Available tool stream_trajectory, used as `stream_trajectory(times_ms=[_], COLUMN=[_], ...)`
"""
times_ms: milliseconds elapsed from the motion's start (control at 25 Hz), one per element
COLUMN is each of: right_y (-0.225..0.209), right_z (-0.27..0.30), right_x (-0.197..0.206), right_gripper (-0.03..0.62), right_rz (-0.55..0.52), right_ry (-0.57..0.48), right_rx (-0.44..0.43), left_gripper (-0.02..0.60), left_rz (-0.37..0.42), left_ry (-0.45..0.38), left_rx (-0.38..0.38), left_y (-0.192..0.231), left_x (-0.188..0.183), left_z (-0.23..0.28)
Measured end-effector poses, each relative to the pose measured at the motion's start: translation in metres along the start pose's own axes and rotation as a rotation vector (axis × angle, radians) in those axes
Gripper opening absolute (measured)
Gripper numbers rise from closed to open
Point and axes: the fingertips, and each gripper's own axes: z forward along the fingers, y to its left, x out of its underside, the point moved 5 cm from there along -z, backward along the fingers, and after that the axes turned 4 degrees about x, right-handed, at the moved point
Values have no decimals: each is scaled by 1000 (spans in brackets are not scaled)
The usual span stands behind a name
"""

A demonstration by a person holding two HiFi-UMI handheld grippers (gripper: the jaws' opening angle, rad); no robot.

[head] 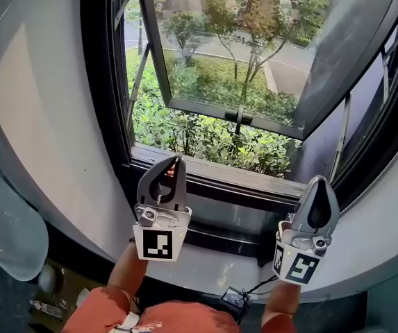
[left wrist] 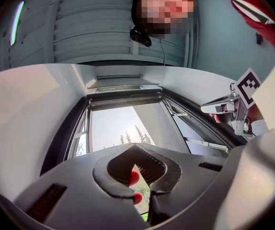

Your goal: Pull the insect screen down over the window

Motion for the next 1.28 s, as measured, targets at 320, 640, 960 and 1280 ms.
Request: stream_trajectory(times_ms=[320, 640, 960, 1280], right_y=[-5, -13, -18, -30], right_z=[19, 42, 71, 101], right_x=[-15, -33, -53, -73], right_gripper=[9, 9, 9, 9], right_rz=[-27, -53, -137, -197], right_ry=[-58, -123, -171, -214], right_rx=[-5, -10, -25, -12], left_gripper=[5, 6, 5, 6], left_rz=[58, 105, 143, 191], left_ry=[-67, -133, -132, -206], left_rx=[-4, -11, -3, -6], left_y=[11, 23, 35, 45], left_x=[-23, -46, -54, -83], left_z=[18, 39, 65, 97])
